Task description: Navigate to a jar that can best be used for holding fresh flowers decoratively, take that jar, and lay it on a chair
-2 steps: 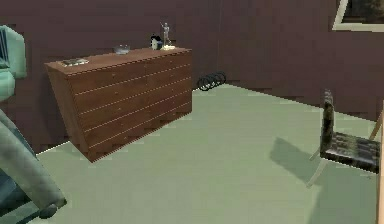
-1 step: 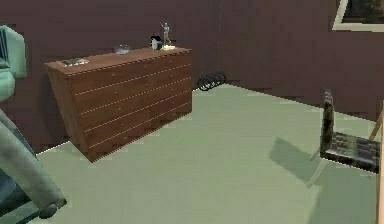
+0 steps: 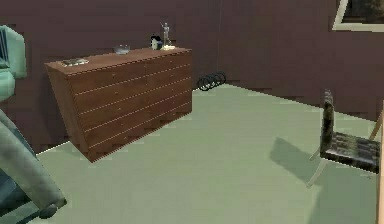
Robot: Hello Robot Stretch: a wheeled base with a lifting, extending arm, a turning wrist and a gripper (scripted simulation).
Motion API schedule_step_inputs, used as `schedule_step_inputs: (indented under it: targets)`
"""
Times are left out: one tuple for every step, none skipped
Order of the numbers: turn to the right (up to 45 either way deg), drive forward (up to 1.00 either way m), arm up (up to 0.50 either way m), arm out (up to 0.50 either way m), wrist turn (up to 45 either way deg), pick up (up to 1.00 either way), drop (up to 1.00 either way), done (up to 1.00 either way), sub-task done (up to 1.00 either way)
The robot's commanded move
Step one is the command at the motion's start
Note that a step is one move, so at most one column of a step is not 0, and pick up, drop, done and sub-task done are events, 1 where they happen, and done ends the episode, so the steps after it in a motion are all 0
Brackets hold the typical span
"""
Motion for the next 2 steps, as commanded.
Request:
schedule_step_inputs:
  targets:
    - [0.0,0.00,0.00,-0.08,0.0,0.00,0.00,0.00,0.00]
    - [0.0,0.00,0.00,0.00,0.0,0.00,0.00,1.00,0.00]
